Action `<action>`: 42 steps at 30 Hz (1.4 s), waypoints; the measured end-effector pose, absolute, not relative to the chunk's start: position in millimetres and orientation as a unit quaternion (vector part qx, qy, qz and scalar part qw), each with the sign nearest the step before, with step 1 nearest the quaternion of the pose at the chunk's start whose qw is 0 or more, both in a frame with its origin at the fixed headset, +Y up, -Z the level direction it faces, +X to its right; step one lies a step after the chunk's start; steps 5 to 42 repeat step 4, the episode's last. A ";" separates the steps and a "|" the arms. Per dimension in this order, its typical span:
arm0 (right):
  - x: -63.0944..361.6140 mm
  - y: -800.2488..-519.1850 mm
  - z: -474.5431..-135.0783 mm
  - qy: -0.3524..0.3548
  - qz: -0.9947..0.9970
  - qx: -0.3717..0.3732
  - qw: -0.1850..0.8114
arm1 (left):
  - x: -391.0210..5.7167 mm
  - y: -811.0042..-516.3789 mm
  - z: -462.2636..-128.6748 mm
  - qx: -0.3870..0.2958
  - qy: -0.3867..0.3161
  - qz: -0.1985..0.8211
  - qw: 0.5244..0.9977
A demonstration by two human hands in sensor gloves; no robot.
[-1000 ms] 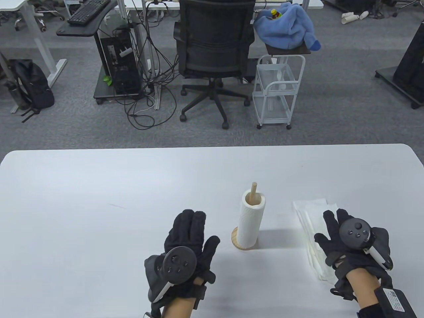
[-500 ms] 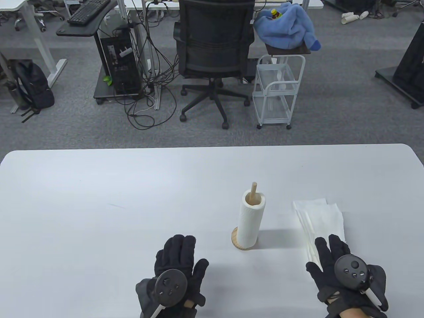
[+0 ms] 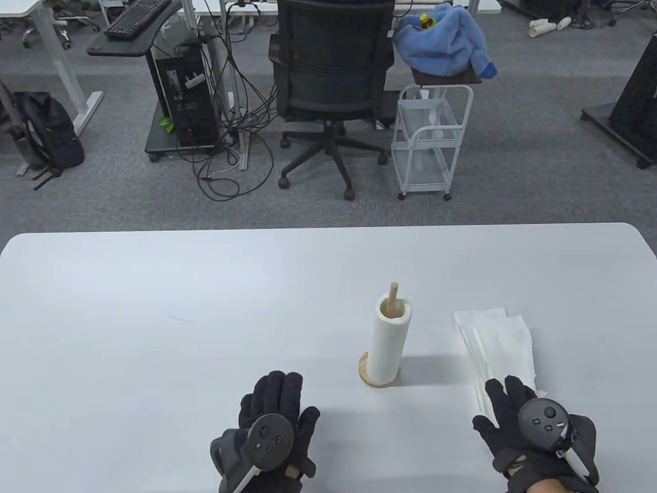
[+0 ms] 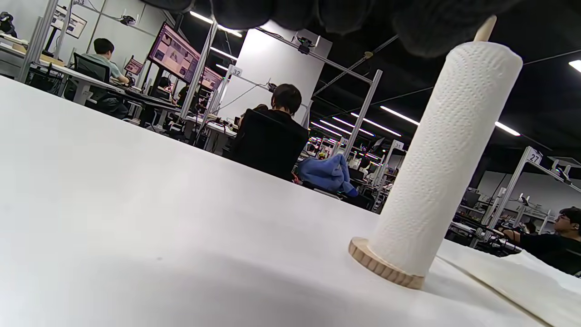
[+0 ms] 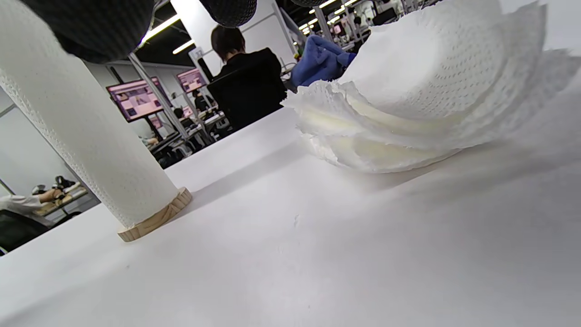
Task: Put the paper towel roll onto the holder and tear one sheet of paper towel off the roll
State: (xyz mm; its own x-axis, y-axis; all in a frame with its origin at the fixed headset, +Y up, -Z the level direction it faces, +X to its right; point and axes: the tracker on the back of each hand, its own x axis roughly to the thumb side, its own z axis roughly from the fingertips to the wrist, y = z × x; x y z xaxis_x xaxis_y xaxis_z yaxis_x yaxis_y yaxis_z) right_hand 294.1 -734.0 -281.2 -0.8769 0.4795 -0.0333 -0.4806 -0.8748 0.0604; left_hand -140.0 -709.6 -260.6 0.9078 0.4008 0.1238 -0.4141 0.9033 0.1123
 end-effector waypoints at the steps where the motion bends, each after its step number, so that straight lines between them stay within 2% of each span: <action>1: 293.7 -733.9 -281.3 0.034 0.968 -0.006 0.250 | -140.4 -709.9 -260.4 0.067 -0.048 0.211 0.974; 42: 293.4 -734.2 -281.8 0.036 0.968 -0.003 0.250 | -140.9 -710.4 -260.5 0.064 -0.047 0.217 0.973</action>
